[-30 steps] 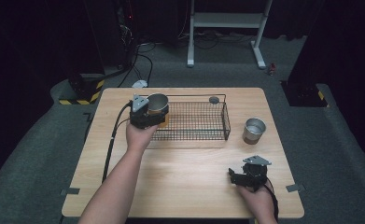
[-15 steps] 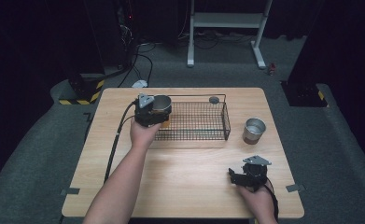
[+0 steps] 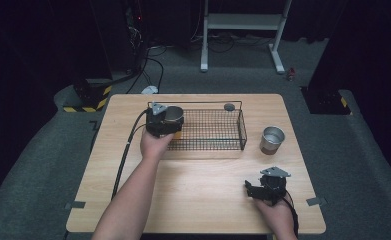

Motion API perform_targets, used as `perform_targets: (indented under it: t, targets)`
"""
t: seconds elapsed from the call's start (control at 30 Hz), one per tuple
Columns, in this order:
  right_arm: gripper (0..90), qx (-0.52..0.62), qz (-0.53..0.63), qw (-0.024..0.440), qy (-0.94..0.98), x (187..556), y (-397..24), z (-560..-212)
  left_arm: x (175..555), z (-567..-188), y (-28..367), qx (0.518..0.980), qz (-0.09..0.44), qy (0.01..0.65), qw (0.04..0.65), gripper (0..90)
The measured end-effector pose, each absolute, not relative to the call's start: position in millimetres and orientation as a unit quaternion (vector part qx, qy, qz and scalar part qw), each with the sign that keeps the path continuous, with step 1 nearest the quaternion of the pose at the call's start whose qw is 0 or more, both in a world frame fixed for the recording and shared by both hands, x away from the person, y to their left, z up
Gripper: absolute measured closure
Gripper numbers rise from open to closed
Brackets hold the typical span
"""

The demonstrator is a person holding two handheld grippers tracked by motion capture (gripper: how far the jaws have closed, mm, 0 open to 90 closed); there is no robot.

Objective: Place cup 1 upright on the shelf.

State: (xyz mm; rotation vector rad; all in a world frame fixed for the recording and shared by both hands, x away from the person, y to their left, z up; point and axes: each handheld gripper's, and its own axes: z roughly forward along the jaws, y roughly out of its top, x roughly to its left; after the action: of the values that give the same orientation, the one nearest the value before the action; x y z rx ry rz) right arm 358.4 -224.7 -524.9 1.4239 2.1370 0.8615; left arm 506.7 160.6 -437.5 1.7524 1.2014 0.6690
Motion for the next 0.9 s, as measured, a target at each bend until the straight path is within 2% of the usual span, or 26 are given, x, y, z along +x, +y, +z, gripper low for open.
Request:
perform_targets:
  t: [0.57, 0.9]
  targets:
    - [9.8, 0.514, 0.31, 0.215, 0.77, 358, -225, -525, 513, -457, 148, 0.729, 0.261, 0.496, 0.394, 13.3]
    - [9.8, 0.514, 0.311, 0.215, 0.77, 358, -225, -525, 512, -459, 147, 0.729, 0.269, 0.495, 0.388, 13.3]
